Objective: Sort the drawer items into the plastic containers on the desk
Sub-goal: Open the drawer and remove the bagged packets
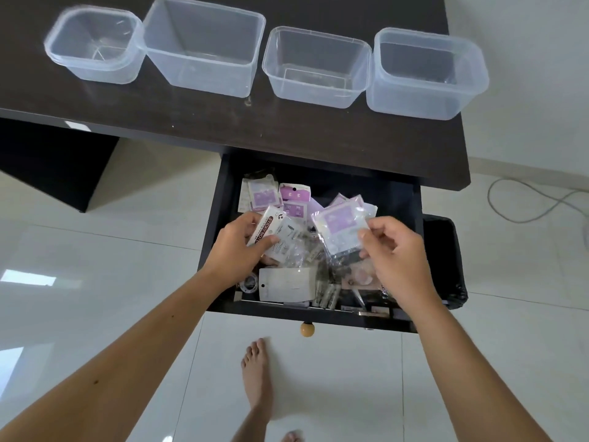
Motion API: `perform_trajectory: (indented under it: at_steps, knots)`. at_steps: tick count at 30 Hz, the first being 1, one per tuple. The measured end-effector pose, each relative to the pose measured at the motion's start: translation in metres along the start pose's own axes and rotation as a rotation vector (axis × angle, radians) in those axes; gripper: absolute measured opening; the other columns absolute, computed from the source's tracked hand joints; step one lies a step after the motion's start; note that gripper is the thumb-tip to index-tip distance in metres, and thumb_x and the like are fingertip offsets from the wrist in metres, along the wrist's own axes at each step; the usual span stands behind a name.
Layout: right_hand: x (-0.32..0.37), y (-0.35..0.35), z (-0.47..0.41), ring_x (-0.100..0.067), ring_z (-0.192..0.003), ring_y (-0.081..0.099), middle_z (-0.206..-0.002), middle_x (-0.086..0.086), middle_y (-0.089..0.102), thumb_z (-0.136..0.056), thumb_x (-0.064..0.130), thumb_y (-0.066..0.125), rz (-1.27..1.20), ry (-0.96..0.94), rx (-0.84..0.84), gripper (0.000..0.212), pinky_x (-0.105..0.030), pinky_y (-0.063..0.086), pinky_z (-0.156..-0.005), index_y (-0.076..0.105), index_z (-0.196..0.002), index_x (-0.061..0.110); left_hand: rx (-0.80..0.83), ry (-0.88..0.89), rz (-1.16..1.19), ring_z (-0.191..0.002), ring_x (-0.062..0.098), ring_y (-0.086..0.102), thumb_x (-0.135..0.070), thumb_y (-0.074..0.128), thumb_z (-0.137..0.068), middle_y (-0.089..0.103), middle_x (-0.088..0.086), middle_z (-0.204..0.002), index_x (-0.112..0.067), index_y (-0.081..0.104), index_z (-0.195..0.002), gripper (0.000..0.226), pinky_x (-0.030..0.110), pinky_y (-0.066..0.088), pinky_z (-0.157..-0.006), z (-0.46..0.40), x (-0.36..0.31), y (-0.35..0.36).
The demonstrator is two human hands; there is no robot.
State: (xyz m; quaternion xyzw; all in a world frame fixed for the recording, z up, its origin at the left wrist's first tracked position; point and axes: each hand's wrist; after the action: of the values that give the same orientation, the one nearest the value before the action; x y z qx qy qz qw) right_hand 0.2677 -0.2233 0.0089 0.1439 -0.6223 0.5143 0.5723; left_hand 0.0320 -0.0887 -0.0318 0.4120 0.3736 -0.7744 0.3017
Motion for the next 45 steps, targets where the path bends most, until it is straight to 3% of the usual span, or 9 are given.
perform_trajectory:
  at_steps: [8, 13, 17, 21, 30, 37, 40, 43, 45]
  knots:
    - [0.008, 0.049, 0.000, -0.015, -0.069, 0.077, -0.088, -0.002, 0.078, -0.096, 0.016, 0.077, -0.076, 0.100, 0.121, 0.021, -0.032, 0.062, -0.063, 0.070, -0.115, 0.020, 0.161, -0.018, 0.328, -0.102, 0.027, 0.078, -0.025, 0.052, -0.110, 0.075, 0.011, -0.117, -0.006, 0.061, -0.130, 0.029, 0.037, 0.067, -0.078, -0.002, 0.002, -0.001]
    - [0.004, 0.070, 0.002, -0.012, -0.073, 0.077, -0.089, 0.005, 0.078, -0.095, 0.021, 0.080, -0.042, 0.086, 0.171, 0.014, -0.030, 0.063, -0.070, 0.072, -0.107, 0.022, 0.220, 0.054, 0.197, -0.109, 0.019, 0.076, -0.011, 0.073, -0.097, 0.078, 0.000, -0.117, -0.017, 0.061, -0.133, 0.039, 0.044, 0.064, -0.092, -0.004, 0.012, -0.002]
    - [-0.009, 0.056, -0.006, -0.001, -0.084, 0.070, -0.092, 0.011, 0.077, -0.095, 0.025, 0.080, 0.019, 0.049, -0.012, 0.007, -0.011, 0.055, -0.073, 0.080, -0.100, 0.020, 0.191, 0.141, 0.221, -0.121, 0.018, 0.071, -0.001, 0.069, -0.098, 0.062, -0.005, -0.144, -0.036, 0.043, -0.149, 0.067, 0.040, 0.064, -0.090, -0.005, 0.015, -0.003]
    - [-0.029, 0.041, -0.028, -0.004, -0.079, 0.068, -0.097, 0.002, 0.075, -0.093, 0.023, 0.081, 0.204, -0.002, -0.190, 0.011, -0.008, 0.050, -0.068, 0.079, -0.102, 0.016, 0.177, 0.175, 0.246, -0.117, 0.024, 0.071, 0.001, 0.065, -0.100, 0.065, -0.004, -0.134, -0.043, 0.049, -0.142, 0.062, 0.045, 0.067, -0.077, -0.007, 0.016, -0.002]
    - [-0.048, 0.046, -0.056, -0.026, -0.098, 0.071, -0.109, -0.009, 0.073, -0.084, 0.046, 0.086, 0.366, 0.195, -0.290, 0.059, -0.043, 0.061, -0.086, 0.064, -0.126, 0.011, 0.161, 0.167, 0.111, -0.125, 0.018, 0.065, -0.007, 0.067, -0.101, 0.067, -0.018, -0.131, -0.032, 0.070, -0.117, 0.030, 0.051, 0.063, -0.090, -0.013, 0.026, -0.001]
    - [-0.039, 0.041, -0.051, -0.021, -0.074, 0.074, -0.077, -0.003, 0.073, -0.091, 0.030, 0.079, 0.218, 0.140, -0.339, 0.011, -0.042, 0.063, -0.079, 0.068, -0.090, 0.028, 0.132, 0.128, 0.102, -0.124, 0.017, 0.065, -0.009, 0.068, -0.100, 0.062, -0.011, -0.140, -0.033, 0.070, -0.114, 0.028, 0.044, 0.066, -0.083, -0.014, 0.026, 0.000]
    - [-0.029, 0.035, -0.045, 0.002, -0.065, 0.070, -0.084, -0.001, 0.072, -0.095, 0.022, 0.077, 0.064, 0.128, -0.330, 0.009, -0.013, 0.056, -0.064, 0.069, -0.099, 0.020, 0.113, 0.129, 0.064, -0.123, 0.013, 0.064, -0.010, 0.068, -0.101, 0.061, -0.010, -0.142, -0.036, 0.069, -0.113, 0.029, 0.042, 0.067, -0.080, -0.013, 0.025, 0.001]
    - [-0.015, 0.026, -0.038, 0.006, -0.067, 0.070, -0.091, 0.003, 0.072, -0.099, 0.018, 0.073, -0.120, 0.125, -0.286, 0.010, -0.006, 0.048, -0.056, 0.069, -0.106, 0.014, 0.079, 0.124, 0.008, -0.080, 0.015, 0.067, -0.015, 0.067, -0.102, 0.062, -0.015, -0.140, -0.039, 0.067, -0.116, 0.028, 0.052, 0.066, -0.071, -0.012, 0.024, -0.001]
    - [-0.008, 0.022, -0.035, -0.009, -0.073, 0.074, -0.098, -0.001, 0.076, -0.100, 0.019, 0.072, -0.249, 0.123, -0.223, 0.010, -0.013, 0.054, -0.060, 0.069, -0.109, 0.015, 0.057, 0.129, -0.008, -0.046, 0.013, 0.046, -0.015, 0.062, -0.105, 0.065, -0.014, -0.135, -0.037, 0.065, -0.118, 0.026, 0.039, 0.056, -0.049, -0.010, 0.023, -0.001]
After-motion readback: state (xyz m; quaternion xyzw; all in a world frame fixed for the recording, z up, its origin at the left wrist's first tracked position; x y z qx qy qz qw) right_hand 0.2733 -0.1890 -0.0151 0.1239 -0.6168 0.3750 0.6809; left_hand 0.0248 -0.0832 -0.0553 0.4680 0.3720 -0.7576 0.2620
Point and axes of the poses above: each hand's wrist, its own z-axis away from the middle knuckle, its own y-axis out of the palm, x = y × z
